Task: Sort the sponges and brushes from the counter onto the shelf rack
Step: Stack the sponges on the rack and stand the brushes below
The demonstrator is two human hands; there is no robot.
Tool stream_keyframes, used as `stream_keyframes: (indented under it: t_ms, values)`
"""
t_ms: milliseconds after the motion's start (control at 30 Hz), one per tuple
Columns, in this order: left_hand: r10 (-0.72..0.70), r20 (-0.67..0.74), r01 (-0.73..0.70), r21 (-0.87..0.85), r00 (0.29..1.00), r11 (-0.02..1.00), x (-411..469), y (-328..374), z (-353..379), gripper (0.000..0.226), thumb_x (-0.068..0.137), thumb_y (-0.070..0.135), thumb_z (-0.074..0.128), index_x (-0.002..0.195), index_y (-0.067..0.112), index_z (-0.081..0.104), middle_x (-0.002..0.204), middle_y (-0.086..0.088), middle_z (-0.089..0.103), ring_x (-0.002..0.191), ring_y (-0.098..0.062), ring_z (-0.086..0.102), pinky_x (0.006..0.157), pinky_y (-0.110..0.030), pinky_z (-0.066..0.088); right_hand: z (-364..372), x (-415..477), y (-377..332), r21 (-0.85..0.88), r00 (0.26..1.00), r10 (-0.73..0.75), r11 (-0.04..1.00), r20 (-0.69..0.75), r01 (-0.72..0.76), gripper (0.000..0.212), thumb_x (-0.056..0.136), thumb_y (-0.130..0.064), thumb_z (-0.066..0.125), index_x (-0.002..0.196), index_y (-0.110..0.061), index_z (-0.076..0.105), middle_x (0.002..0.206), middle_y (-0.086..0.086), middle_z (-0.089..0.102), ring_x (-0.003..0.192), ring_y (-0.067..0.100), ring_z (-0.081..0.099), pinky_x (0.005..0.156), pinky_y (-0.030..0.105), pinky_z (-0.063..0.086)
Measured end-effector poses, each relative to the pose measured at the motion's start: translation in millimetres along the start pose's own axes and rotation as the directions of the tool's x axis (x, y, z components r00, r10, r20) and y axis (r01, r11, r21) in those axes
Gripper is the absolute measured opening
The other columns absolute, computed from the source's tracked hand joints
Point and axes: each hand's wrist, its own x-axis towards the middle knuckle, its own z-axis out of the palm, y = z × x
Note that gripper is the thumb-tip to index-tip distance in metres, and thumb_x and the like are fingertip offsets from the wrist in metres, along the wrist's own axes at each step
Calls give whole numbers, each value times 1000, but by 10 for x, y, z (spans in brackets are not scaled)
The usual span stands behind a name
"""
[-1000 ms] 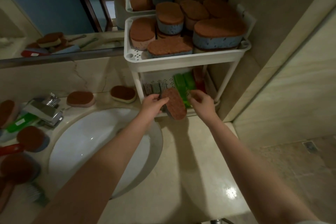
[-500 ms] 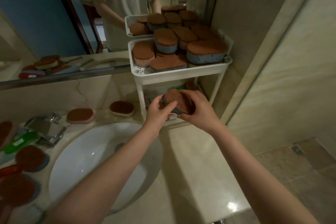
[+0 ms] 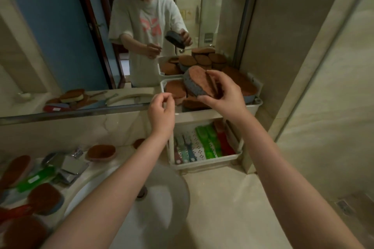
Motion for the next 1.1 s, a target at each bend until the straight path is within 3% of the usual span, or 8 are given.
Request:
stream_keyframes:
  t_ms: [100, 267, 400, 500, 633, 767, 867, 1100]
  values:
    - [-134, 100, 120, 136, 986, 983, 217, -76, 17, 24, 92, 19, 49, 113, 14, 61, 113, -4, 62, 102, -18, 57, 91, -35, 48, 223, 353, -141, -70, 999, 38, 997, 4, -37, 60, 74, -44, 73, 125, -22, 49, 119, -1, 55, 104, 16, 56, 85, 33, 51]
    - [-309, 169, 269, 221, 936, 937, 411, -118, 33, 26, 93, 17, 44, 113, 9, 57, 113, -12, 61, 104, -29, 58, 93, -44, 49, 719, 790, -280, -210, 991, 128, 969, -30, -132, 53, 81, -48, 59, 121, -15, 47, 119, 8, 46, 97, 31, 57, 77, 38, 49]
    - [-337, 199, 315, 132, 920, 940, 487, -141, 9, 39, 95, 18, 40, 132, 12, 50, 131, -7, 56, 117, -22, 54, 100, -42, 45, 1006, 939, -270, -438, 987, 159, 886, -29, -155, 55, 84, -49, 52, 126, -15, 43, 124, 11, 45, 105, 34, 54, 85, 44, 47]
    - [-334, 195, 340, 5, 922, 941, 492, -126, -19, 37, 97, 13, 39, 133, 13, 47, 130, -3, 54, 113, -15, 51, 94, -28, 41, 1114, 941, -237, -550, 987, 159, 823, -24, -146, 50, 85, -48, 52, 121, -14, 45, 125, 11, 45, 111, 34, 50, 88, 45, 39]
    - [-364, 181, 393, -164, 914, 905, 523, -210, -70, 35, 97, 13, 41, 132, 11, 46, 132, -5, 53, 112, -14, 52, 95, -28, 43, 1184, 875, -198, -645, 989, 148, 754, -15, -122, 54, 86, -54, 46, 121, -13, 49, 129, 12, 46, 122, 33, 39, 94, 46, 33]
    - [-426, 204, 469, -281, 882, 837, 533, -211, -133, 28, 98, 16, 41, 125, 12, 50, 107, 3, 61, 94, -7, 57, 74, -20, 45, 1171, 787, -189, -660, 986, 164, 742, 7, -118, 62, 90, -60, 36, 126, -11, 51, 133, 13, 45, 126, 34, 35, 103, 51, 28]
    - [-441, 216, 490, -333, 871, 806, 529, -179, -157, 24, 97, 13, 41, 119, 13, 52, 96, 6, 60, 88, -5, 57, 76, -24, 46, 1118, 718, -196, -629, 982, 186, 767, 31, -126, 60, 92, -57, 34, 127, -12, 53, 136, 13, 44, 129, 34, 34, 107, 52, 24]
    - [-430, 223, 483, -329, 875, 811, 464, -101, -173, 29, 98, 13, 37, 125, 9, 49, 114, 0, 58, 102, -13, 55, 82, -25, 46, 953, 557, -151, -430, 992, 109, 900, 59, -73, 45, 94, -40, 41, 129, -16, 53, 138, 4, 51, 134, 25, 35, 115, 51, 15]
